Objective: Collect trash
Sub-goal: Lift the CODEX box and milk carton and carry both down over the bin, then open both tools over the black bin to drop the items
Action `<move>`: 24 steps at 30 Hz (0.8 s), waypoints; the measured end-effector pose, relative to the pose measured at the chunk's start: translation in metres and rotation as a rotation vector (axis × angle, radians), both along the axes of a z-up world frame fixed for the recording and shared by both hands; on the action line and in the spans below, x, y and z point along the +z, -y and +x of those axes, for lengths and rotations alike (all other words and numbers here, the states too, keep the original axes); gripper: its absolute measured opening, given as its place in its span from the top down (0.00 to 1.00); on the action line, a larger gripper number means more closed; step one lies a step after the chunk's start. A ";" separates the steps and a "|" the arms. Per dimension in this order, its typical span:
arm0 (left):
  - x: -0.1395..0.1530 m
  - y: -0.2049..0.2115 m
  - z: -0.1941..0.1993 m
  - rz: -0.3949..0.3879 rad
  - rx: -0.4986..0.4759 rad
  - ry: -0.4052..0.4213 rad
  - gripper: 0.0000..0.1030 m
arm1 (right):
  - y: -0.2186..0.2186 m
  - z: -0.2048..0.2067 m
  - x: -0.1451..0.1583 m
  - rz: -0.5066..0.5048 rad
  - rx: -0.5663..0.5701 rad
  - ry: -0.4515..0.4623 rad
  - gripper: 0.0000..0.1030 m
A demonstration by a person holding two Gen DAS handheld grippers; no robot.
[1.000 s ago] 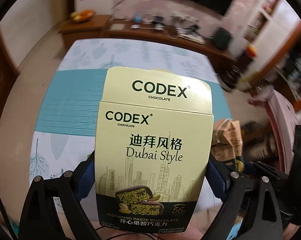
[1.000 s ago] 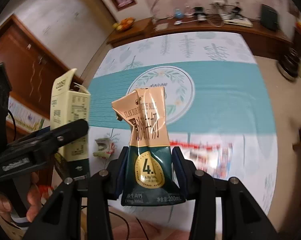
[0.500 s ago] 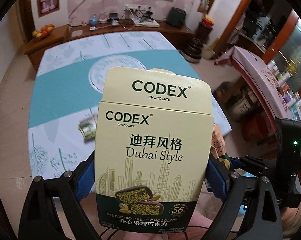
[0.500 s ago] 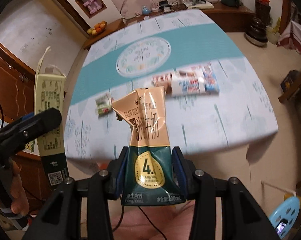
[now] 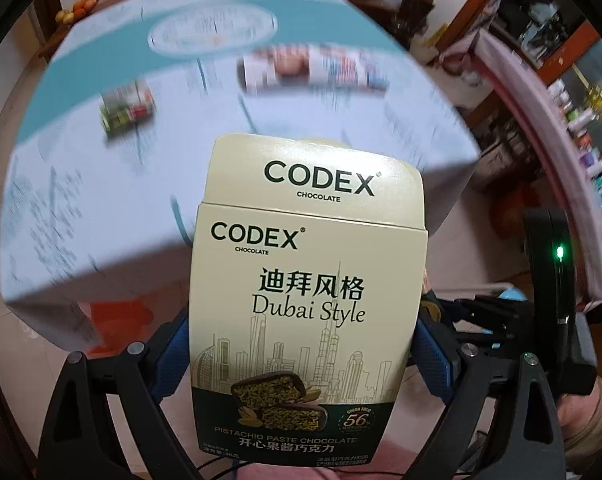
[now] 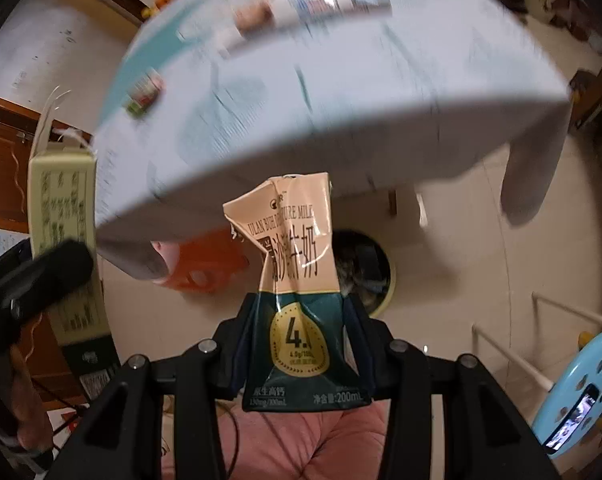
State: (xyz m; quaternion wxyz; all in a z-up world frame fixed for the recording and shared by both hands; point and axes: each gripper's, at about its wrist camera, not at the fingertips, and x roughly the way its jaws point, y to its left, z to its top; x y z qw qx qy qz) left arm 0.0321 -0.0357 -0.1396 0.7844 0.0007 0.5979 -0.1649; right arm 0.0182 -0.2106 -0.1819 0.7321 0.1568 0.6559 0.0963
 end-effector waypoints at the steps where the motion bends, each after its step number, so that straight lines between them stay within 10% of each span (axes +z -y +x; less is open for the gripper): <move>1: -0.013 0.002 -0.004 0.011 -0.003 -0.005 0.10 | 0.001 -0.004 -0.016 0.003 -0.002 -0.019 0.58; 15: -0.240 0.003 -0.015 0.079 0.021 -0.112 0.10 | 0.010 -0.033 -0.232 0.080 -0.185 -0.186 0.58; 24: -0.312 -0.005 0.004 0.097 0.025 -0.112 0.09 | 0.009 -0.018 -0.309 0.120 -0.260 -0.180 0.56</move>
